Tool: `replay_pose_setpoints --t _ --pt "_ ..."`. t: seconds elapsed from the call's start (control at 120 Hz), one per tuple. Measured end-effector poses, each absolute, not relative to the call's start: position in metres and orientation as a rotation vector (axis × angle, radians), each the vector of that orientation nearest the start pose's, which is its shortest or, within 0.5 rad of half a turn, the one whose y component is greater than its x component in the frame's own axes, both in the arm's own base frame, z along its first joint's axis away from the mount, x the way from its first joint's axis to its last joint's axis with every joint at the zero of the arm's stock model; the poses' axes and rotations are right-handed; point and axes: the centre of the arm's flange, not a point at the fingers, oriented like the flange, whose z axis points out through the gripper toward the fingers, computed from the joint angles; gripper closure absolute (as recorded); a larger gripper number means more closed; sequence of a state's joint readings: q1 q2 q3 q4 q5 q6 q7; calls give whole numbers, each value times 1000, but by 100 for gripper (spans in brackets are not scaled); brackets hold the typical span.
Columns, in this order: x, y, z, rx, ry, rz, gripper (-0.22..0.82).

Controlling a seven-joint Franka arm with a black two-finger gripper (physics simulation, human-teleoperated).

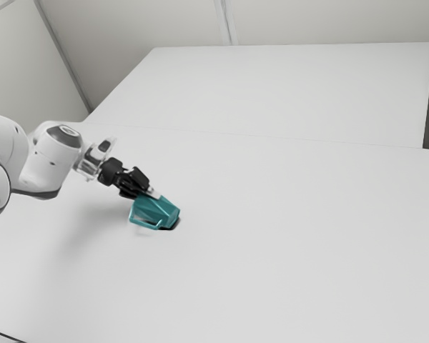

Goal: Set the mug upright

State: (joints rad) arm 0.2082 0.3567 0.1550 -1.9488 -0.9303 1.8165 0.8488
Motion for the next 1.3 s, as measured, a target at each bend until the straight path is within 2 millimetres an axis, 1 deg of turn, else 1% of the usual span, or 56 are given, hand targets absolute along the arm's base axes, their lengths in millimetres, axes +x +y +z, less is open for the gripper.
replay_pose_setpoints --t 0.1,0.183,0.367,0.492,0.608,0.725,0.867,1.067,1.3 --pt "566 136 294 2250 -22 106 69" --pt "567 131 300 2246 -37 116 73" --pt "570 120 316 2249 -77 139 74" --pt "572 112 332 2265 -118 154 75" --pt "573 95 351 2326 -210 147 76" --pt "568 66 354 2408 -313 110 76" --pt "556 37 359 2534 -461 75 76" --pt "561 17 365 2736 -696 23 75" --pt "567 -12 363 2843 -869 1 76"
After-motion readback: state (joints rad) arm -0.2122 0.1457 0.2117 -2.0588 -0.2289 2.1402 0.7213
